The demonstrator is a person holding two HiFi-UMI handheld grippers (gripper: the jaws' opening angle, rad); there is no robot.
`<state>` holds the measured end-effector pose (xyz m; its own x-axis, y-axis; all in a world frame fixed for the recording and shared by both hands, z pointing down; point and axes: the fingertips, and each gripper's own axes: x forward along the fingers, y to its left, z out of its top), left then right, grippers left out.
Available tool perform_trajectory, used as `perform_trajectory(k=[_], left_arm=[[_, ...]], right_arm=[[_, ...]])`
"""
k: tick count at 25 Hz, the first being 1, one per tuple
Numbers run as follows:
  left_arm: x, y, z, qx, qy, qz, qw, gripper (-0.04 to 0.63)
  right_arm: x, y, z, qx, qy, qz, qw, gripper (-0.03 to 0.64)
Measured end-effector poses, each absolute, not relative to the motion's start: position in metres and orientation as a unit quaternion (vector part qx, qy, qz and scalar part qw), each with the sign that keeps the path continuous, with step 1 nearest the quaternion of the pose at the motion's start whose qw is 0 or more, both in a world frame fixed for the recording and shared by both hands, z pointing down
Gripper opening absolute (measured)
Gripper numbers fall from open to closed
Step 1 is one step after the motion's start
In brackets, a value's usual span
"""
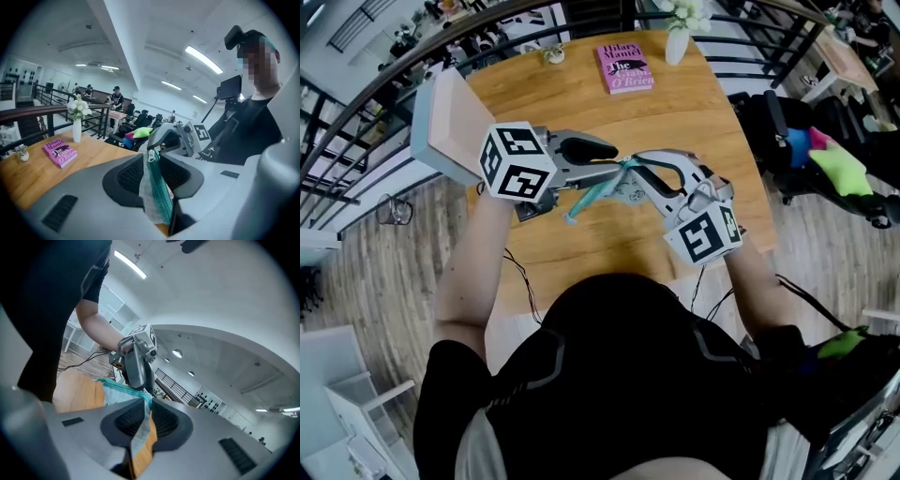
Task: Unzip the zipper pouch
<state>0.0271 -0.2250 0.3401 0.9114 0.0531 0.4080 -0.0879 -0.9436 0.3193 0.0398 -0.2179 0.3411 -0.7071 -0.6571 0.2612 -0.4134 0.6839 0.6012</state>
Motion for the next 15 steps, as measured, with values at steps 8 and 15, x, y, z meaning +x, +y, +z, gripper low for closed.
perform_trajectory(k=[8, 15], left_arm=[[0.036, -0.214, 0.329, 0.966, 0.045, 0.198, 0.157, 0.076], [0.039, -0.215, 0.34, 0.96, -0.003, 0.255, 0.117, 0.056]], right_arm=[[0.045, -0.211, 0.331, 0.276, -0.893, -0.278, 0.22, 0.054], [0.048, -0.211, 0.345, 0.265, -0.869, -0.321, 0.267, 0.052]])
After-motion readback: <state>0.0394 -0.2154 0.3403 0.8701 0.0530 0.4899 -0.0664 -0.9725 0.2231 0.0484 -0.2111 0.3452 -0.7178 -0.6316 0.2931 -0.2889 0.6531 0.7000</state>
